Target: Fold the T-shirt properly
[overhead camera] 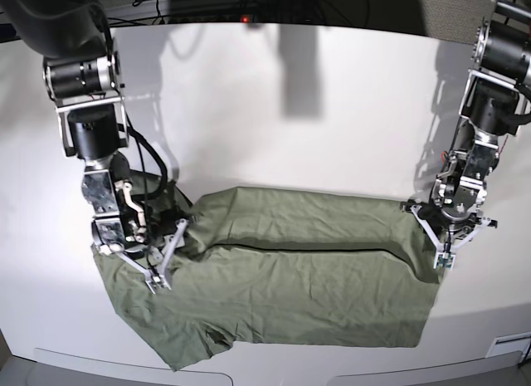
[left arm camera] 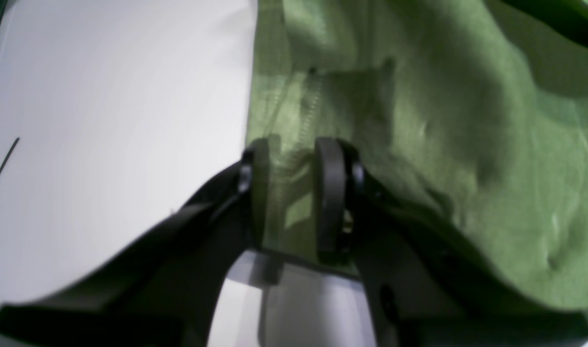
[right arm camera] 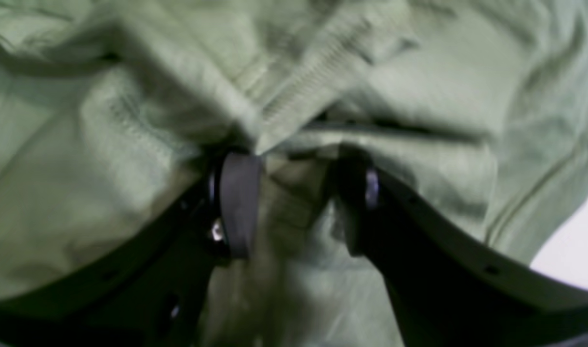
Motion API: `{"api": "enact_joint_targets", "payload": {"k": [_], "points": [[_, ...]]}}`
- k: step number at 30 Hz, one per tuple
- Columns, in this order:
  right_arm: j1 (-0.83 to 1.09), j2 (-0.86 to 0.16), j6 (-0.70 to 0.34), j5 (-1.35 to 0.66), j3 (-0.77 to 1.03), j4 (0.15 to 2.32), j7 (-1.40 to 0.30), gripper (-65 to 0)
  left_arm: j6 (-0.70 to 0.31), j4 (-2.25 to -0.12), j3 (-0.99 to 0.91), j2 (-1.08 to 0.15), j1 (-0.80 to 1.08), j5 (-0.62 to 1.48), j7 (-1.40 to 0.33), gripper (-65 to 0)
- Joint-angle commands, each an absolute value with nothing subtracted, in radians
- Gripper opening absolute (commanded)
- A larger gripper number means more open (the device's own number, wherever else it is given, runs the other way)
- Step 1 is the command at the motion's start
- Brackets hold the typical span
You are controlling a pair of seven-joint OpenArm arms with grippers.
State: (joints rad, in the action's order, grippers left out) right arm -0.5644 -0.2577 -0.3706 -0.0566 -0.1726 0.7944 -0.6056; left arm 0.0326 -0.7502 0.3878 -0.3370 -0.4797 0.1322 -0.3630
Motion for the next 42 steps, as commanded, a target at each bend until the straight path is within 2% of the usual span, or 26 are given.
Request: {"api": "enact_joint_targets", "payload": {"k": [1, 9, 13, 17, 22, 28, 34, 39, 42], "points": [[-0.616, -0.253, -0.358, -0.054, -0.168, 0.797, -0.582, -37.9, 0.026, -0.752, 0.386, -0.344, -0.490, 0.139, -0.392, -49.1], [-0.719, -0.213, -0.334, -0.056, -0.168, 0.789, -0.525, -37.9, 0.026, -0.752, 0.386, -0.344, -0.490, 0.139, -0.392, -49.1], [-0.704, -0.199, -0.336, -0.055, -0.168, 0.789, -0.576, -37.9, 0.026, -0.752, 0.386, -0.344, -0.490, 0.139, -0.392, -49.1], [-0.684, -0.210, -0.336, -0.056, -0.168, 0.789, -0.522, -37.9, 0.026, -0.752, 0.386, -0.344, -0.488, 0.138, -0.392, -49.1], [-0.683, -0.218, -0.336, -0.056, -0.168, 0.789, -0.630, -37.9, 0.026, -0.752, 0.386, -0.344, -0.485, 0.138, -0.395, -49.1], [-0.649, -0.221, -0.335, -0.059, -0.168, 0.789, -0.618, -37.9, 0.026, -0.752, 0.386, -0.344, -0.461, 0.138, -0.394, -49.1], [-0.630, -0.201, -0.295, -0.055, -0.168, 0.756, -0.393, -37.9, 0.026, -0.752, 0.386, -0.344, -0.449, 0.138, -0.397, -49.1], [-0.634, -0.179, -0.295, 0.023, -0.168, 0.745, -0.135, -37.9, 0.026, -0.752, 0.386, -0.344, -0.446, 0.134, -0.402, -49.1], [-0.634, -0.175, -0.295, 0.023, -0.168, 0.764, -0.115, -37.9, 0.026, -0.752, 0.386, -0.344, -0.446, 0.104, -0.407, -49.1]]}}
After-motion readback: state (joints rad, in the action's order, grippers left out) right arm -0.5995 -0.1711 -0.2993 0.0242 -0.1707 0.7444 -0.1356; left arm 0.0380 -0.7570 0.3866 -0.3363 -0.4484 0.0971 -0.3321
